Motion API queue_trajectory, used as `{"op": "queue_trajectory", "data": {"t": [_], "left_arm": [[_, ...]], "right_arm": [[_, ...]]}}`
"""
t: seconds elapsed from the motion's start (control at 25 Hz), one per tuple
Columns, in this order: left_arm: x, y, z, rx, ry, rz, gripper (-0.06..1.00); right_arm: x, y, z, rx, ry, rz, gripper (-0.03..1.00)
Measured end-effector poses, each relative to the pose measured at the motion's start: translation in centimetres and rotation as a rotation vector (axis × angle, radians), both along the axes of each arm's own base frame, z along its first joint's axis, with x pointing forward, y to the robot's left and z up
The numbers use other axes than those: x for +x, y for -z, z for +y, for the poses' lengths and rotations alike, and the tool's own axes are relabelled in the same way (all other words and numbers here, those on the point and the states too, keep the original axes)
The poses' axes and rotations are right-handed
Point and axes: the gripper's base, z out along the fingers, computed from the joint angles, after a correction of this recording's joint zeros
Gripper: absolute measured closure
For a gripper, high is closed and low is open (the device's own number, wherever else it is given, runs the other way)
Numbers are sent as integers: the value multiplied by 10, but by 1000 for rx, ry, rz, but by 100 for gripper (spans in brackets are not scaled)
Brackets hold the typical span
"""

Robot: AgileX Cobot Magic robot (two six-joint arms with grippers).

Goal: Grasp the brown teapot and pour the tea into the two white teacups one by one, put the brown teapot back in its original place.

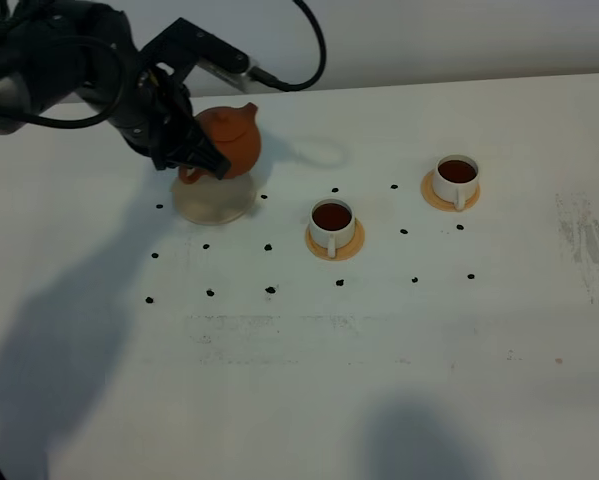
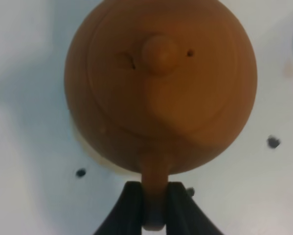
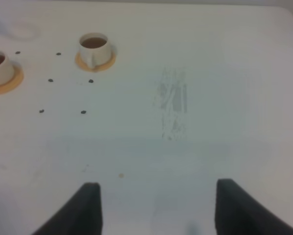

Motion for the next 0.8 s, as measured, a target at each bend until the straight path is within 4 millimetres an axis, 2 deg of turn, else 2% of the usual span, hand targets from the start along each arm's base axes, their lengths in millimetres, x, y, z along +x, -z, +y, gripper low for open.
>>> {"op": "queue_trajectory", "data": {"t": [0.16,0.44,0.8], "left_arm": [[1,5,12,2,-36,18,84],[4,5,20,-9,-75,15,84],[8,28,19,-26,-92,48,84]], "right_arm": [[0,0,0,0,0,0,45],[0,0,0,0,0,0,45],[0,0,0,0,0,0,45]]}}
